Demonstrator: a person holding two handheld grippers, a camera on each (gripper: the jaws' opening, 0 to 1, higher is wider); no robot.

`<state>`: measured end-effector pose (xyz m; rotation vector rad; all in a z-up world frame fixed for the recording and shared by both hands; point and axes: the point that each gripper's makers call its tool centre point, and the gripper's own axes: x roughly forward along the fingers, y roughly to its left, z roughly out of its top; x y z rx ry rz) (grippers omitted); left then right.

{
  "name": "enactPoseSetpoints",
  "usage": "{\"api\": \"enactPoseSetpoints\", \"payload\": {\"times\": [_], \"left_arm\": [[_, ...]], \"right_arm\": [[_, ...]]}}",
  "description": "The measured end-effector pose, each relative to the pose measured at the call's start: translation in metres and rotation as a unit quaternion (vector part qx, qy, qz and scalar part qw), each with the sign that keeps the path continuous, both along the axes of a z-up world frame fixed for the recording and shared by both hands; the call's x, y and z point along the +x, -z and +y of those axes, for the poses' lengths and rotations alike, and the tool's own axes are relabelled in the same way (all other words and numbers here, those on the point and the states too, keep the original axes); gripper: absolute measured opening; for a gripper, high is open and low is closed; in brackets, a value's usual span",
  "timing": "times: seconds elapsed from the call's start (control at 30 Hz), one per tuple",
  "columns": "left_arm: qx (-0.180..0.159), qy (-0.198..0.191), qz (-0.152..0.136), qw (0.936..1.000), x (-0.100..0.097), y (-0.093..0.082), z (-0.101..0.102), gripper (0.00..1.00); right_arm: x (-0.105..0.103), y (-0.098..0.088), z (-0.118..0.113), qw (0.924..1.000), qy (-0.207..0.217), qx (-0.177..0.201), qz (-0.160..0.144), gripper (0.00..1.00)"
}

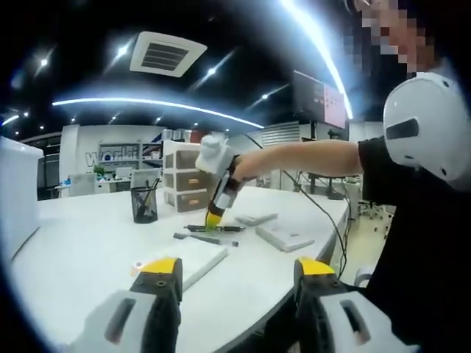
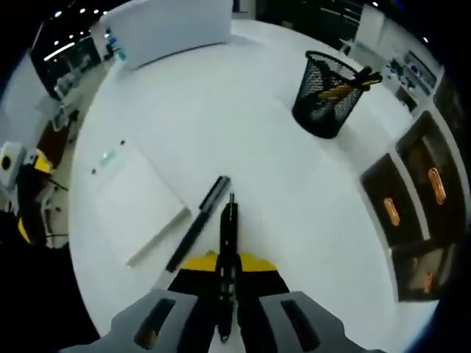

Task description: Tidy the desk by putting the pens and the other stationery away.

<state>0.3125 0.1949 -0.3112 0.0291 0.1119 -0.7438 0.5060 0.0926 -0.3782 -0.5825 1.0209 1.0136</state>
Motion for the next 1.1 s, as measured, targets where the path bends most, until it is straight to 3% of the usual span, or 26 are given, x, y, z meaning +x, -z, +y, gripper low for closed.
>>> {"api": "enactPoseSetpoints", "payload": {"times": [0.3,0.67,0.93,1.1], "left_arm": [[-0.022,-0.001,0.005,0.9998,0.010,-0.008,-0.003,0.61],[-0.047,0.000,0.006,0.9989,0.033,-0.025,-0.010,0.60],[-0.064,0.016,-0.004,0.9978,0.048,-0.042,-0.026,0.60],[-0.074,0.032,-0.003,0.9967,0.055,-0.050,-0.038,0.60]], "right_arm": [[-0.003,-0.032,0.004,0.9973,0.003,0.071,-0.018,0.05],[-0.018,-0.093,0.002,0.9779,0.003,0.197,-0.070,0.05],[-0.029,-0.126,-0.012,0.9547,0.015,0.279,-0.102,0.05],[-0.043,-0.151,-0.015,0.9292,0.013,0.343,-0.136,0.05]]}}
